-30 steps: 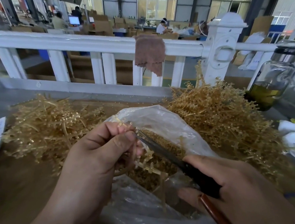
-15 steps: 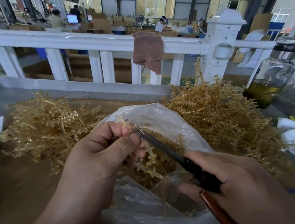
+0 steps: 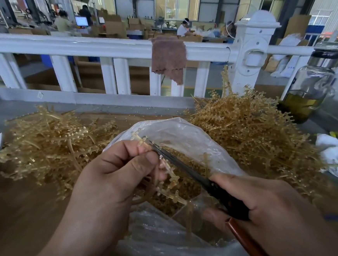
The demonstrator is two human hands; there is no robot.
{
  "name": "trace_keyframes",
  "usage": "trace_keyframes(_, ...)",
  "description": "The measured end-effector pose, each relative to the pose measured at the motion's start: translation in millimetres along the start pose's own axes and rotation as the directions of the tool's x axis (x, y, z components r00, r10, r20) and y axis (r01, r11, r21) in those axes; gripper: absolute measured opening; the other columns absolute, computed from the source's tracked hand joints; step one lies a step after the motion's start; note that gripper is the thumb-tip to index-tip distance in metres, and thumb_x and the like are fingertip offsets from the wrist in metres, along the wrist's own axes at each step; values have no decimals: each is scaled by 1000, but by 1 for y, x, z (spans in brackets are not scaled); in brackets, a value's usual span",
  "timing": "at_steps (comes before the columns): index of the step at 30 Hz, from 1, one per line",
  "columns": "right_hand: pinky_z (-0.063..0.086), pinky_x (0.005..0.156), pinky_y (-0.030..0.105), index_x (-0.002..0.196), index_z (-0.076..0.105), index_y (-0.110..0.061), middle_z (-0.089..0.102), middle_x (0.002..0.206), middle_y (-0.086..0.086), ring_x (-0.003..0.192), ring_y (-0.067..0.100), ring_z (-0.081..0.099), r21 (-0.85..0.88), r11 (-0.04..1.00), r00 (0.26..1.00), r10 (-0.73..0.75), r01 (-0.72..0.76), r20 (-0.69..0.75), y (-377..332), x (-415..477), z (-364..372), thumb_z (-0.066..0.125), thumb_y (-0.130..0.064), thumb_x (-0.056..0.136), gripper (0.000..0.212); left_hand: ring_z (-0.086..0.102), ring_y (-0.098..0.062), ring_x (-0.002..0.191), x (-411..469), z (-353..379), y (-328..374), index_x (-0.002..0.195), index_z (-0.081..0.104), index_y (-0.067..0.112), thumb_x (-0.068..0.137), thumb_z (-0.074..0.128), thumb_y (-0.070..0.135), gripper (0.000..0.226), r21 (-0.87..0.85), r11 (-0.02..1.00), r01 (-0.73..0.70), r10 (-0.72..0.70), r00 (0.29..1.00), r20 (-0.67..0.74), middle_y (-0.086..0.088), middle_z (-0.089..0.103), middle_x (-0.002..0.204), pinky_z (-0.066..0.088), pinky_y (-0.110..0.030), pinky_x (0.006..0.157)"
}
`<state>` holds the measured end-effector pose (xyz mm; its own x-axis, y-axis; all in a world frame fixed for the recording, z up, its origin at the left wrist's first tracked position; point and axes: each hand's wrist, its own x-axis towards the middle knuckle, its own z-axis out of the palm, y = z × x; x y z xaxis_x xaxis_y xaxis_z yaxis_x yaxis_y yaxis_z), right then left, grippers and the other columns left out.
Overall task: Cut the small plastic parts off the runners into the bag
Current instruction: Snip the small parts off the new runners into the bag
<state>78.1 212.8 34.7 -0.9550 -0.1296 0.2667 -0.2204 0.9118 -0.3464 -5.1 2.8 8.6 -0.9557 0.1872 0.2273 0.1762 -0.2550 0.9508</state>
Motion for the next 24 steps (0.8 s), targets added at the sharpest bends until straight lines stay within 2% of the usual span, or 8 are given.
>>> trace_keyframes(3,48,51,21,101,64,-36,63,75,-21,67,-2,61,18,1000,1000,-17,17,-18,-1,1,1,42,-75,82,49,65,-22,64,0,-1,0,69,72,18,72,77,30,13,7,1000,-6,6,1000,-5,-15,72,70,55,-24,60)
trace_keyframes(7,51,52,23,100,66,-32,65,76,-20,67,-1,63,19,1000,999,-22,23,-29,0,1,1,39,-77,83,56,65,-21,64,0,-1,1,67,71,18,75,73,28,13,-1,1000,0,0,1000,-2,-15,71,70,55,-23,58)
trace_keyframes(12,44,56,16,103,62,-43,60,74,-22,69,-5,59,27,999,1000,-20,19,8,2,3,4,46,-74,81,41,66,-22,63,1,1,0,64,69,19,77,69,31,17,-10,1000,5,-6,999,-37,-16,71,70,56,-28,59)
trace_keyframes(15,46,65,15,107,57,-48,60,79,-23,74,-6,59,50,999,1000,-9,8,22,2,3,4,43,-79,80,44,67,-22,65,0,1,-1,64,68,21,79,68,32,18,5,1000,-12,13,999,-33,-14,71,70,56,-33,64)
trace_keyframes(18,45,62,14,112,54,-49,60,81,-25,75,-7,59,47,999,1000,-9,8,21,2,2,5,42,-80,79,47,70,-22,66,0,-2,-3,67,68,22,78,71,33,16,26,999,-19,19,1000,-21,-13,71,71,57,-31,61)
trace_keyframes(21,44,57,16,103,60,-41,60,76,-23,71,-4,59,38,999,1000,-7,7,11,2,1,4,45,-75,81,44,71,-23,68,0,-3,-5,69,67,21,73,78,37,21,33,999,-26,26,1000,-2,-11,71,72,56,-34,65)
trace_keyframes(24,41,53,19,93,63,-34,58,70,-19,65,0,58,17,1000,1000,-16,16,9,3,0,3,44,-71,82,43,71,-23,69,0,-4,-7,70,66,21,70,74,46,26,43,998,-35,35,999,7,-10,72,72,57,-31,62)
